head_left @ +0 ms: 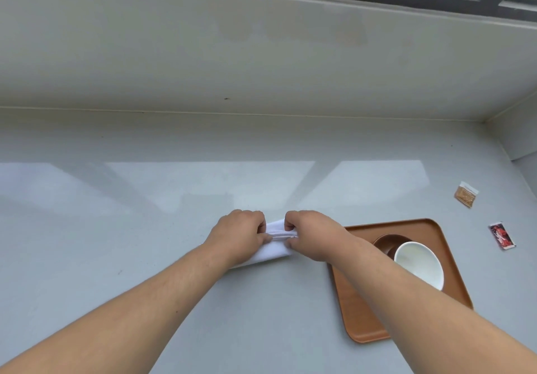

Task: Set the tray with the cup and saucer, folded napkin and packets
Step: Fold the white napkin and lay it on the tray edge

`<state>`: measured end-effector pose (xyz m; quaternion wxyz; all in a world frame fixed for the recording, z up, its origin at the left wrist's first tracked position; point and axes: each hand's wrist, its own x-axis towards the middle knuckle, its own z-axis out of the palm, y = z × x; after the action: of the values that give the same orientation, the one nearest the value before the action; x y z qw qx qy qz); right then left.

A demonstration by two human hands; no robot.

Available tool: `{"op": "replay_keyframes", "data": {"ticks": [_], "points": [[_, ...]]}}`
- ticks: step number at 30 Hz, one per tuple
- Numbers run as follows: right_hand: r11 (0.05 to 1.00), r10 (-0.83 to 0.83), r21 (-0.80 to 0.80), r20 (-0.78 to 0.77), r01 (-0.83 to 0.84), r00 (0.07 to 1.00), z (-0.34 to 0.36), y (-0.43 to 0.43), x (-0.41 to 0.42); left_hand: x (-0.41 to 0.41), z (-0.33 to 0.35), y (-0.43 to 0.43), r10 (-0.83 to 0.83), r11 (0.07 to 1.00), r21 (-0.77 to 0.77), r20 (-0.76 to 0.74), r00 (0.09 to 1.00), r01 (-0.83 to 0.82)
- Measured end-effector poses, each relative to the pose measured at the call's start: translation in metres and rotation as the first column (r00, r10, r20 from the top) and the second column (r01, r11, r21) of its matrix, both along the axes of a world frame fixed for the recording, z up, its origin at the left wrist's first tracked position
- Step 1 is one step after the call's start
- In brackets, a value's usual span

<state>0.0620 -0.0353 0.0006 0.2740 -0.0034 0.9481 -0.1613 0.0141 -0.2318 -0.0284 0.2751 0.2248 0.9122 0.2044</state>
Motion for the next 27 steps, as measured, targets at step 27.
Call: {"op": "replay_keyframes", "data": {"ticks": [27], "points": [[0.994, 0.019, 0.106, 0.113, -0.031, 0.993, 0.006, -0.013, -0.046, -0.002, -0.002, 0.010, 0.008, 0.994, -0.105, -0.064, 0.998, -0.015]]}}
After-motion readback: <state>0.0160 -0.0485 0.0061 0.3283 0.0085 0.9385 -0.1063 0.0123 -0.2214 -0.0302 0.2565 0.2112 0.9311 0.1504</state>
